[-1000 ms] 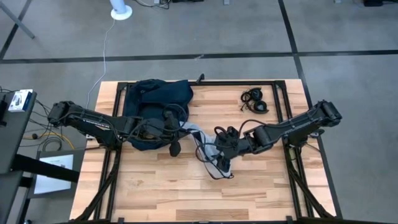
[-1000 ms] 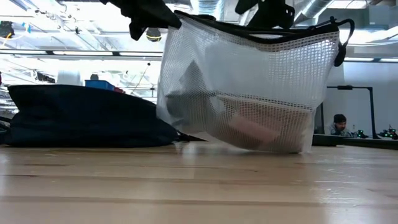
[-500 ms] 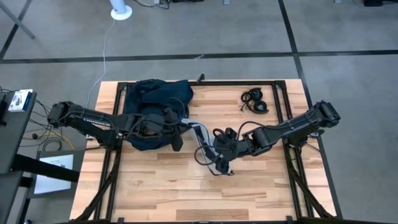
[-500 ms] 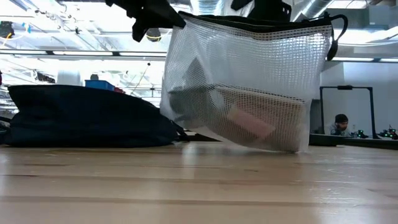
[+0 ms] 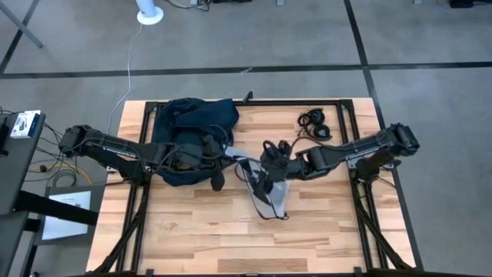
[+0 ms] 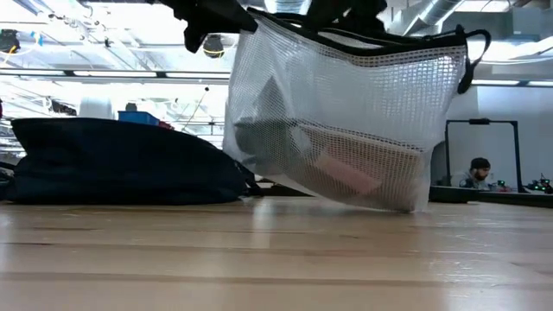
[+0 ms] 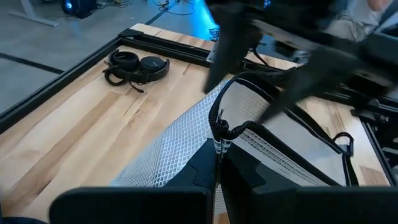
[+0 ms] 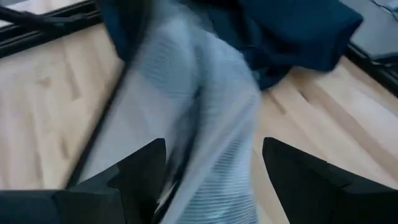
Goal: Unpack backpack
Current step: Remove the black calculator from the white zip lock bag
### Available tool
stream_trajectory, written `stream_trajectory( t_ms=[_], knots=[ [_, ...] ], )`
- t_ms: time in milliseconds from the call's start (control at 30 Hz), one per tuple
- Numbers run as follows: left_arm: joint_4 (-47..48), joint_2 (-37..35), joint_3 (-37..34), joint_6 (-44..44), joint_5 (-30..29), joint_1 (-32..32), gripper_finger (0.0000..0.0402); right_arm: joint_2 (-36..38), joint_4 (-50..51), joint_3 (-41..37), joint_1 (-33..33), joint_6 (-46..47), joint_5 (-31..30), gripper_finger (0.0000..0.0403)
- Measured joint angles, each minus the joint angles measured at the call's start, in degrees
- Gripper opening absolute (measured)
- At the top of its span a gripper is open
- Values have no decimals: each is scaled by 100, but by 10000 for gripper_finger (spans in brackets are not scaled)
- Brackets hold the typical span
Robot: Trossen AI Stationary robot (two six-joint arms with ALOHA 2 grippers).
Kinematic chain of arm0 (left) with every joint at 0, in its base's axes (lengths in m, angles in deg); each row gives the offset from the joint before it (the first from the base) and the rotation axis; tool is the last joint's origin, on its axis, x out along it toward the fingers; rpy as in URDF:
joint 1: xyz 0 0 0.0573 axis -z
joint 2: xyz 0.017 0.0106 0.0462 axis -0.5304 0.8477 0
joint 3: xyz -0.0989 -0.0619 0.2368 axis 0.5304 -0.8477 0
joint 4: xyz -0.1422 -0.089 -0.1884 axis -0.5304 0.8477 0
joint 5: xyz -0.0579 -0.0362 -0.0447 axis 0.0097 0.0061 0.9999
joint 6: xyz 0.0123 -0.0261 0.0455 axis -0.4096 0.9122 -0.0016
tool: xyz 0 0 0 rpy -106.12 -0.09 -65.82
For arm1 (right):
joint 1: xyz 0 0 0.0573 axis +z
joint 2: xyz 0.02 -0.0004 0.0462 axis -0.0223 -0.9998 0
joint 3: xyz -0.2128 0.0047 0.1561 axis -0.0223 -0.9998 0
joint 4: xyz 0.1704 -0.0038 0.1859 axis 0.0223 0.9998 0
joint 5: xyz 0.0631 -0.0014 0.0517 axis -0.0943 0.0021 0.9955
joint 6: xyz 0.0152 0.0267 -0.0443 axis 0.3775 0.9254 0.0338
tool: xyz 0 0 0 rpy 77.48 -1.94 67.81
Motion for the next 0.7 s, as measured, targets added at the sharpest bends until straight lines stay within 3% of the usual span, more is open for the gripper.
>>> stream_trajectory(
  t_ms=[200,467,567,700],
  knots=[
    [2,0,0,-394,0,192,0,-1,856,0,-147,281,137,260],
    [3,0,2,-840,4,361,0,-1,243,-2,-97,-236,407,251],
    [20,0,2,-758,6,366,0,-1,302,-2,-101,-245,419,214],
    [139,0,8,-103,1,317,3,-1,387,-2,-96,-455,419,98]
  ],
)
